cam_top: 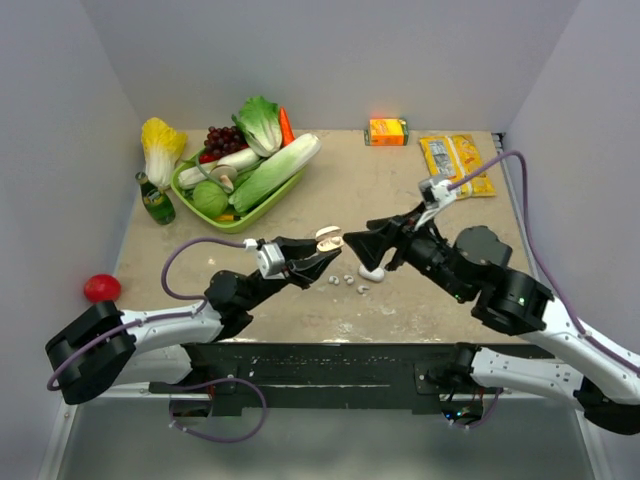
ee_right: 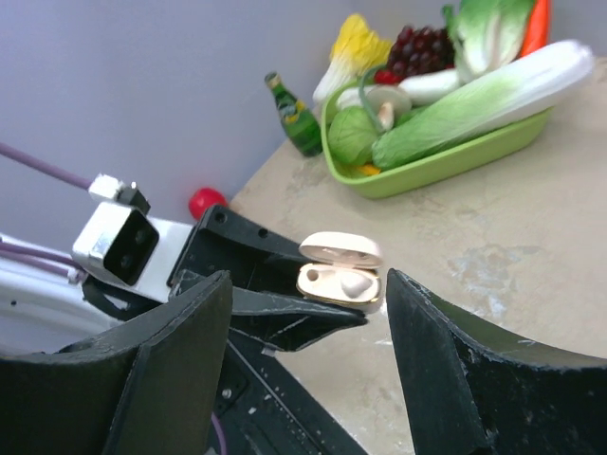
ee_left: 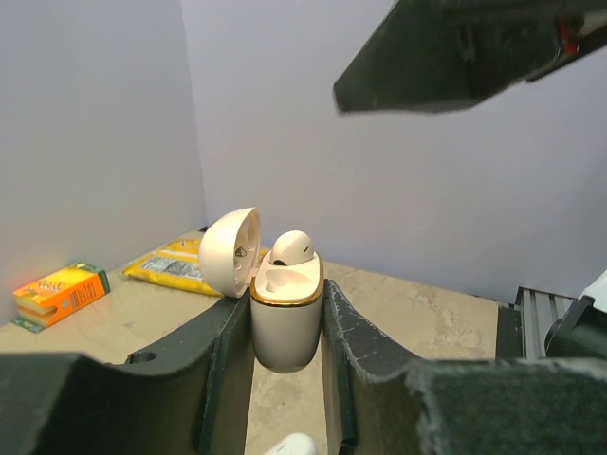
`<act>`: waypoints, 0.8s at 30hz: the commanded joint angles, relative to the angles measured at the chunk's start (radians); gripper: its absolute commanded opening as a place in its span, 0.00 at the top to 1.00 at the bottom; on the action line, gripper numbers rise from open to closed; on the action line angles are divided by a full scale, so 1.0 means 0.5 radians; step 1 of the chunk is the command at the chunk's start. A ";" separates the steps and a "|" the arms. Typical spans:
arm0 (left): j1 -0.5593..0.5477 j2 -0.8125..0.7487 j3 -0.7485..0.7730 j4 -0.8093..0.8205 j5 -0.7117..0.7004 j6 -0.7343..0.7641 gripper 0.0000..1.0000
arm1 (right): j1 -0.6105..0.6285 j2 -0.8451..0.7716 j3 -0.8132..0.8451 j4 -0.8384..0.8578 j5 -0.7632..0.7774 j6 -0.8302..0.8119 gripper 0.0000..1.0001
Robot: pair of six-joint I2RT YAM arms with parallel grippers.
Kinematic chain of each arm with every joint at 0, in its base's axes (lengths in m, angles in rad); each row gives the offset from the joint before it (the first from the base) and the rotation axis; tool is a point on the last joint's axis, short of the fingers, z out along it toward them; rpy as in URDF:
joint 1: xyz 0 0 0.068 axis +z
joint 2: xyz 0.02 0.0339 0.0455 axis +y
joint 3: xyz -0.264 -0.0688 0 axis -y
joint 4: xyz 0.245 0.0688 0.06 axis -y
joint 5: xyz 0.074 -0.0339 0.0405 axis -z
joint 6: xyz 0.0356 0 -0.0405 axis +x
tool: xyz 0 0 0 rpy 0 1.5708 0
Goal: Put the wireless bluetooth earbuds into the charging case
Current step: Place the earbud in the charging case, then pick up the earbud from the center of the board.
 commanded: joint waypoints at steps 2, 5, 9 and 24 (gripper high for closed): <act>-0.006 -0.152 -0.235 1.024 -0.118 0.013 1.00 | 0.003 -0.142 -0.108 -0.106 0.511 -0.029 0.31; -0.006 -0.312 -0.389 1.027 -0.164 -0.039 1.00 | -0.018 -0.096 -0.295 -0.186 0.668 0.007 0.32; -0.009 -0.520 -0.521 0.908 -0.194 -0.119 1.00 | -0.107 0.015 -0.577 -0.128 0.580 0.133 0.35; -0.009 -0.610 -0.531 0.738 0.118 -0.539 1.00 | -0.111 0.291 -0.976 0.105 0.460 0.204 0.36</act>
